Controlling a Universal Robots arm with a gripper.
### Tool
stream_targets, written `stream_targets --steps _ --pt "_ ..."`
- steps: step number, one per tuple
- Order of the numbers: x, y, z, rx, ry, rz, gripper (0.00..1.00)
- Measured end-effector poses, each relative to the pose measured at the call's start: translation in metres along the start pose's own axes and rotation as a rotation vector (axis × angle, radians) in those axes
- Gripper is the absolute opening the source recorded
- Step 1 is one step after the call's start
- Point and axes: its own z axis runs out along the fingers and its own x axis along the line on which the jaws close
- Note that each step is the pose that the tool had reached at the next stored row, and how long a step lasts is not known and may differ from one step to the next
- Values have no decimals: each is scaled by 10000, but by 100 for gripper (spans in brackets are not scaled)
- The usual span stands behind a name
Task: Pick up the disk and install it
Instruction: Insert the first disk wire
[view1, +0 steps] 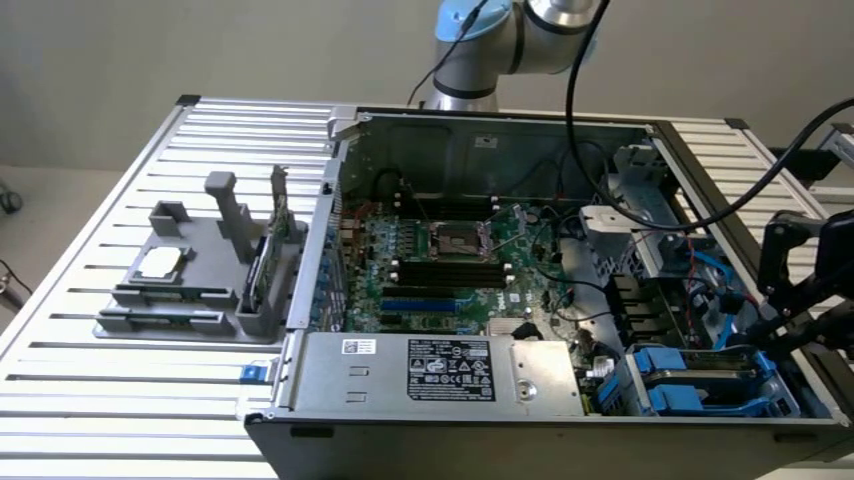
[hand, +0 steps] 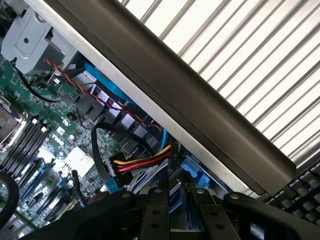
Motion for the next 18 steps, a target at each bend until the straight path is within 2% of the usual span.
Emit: stream_targets --steps 4,6,8,10,14,18 --pt "-2 2 17 -88 84 -19 24" --pt "-2 2 25 -146 64 -23 24" --pt "-5 4 35 -232 17 -32 24" --pt "-7 6 44 -288 14 -41 24" --pt "-4 3 56 -368 95 -54 24" --pt "-6 4 69 -481 186 -80 24"
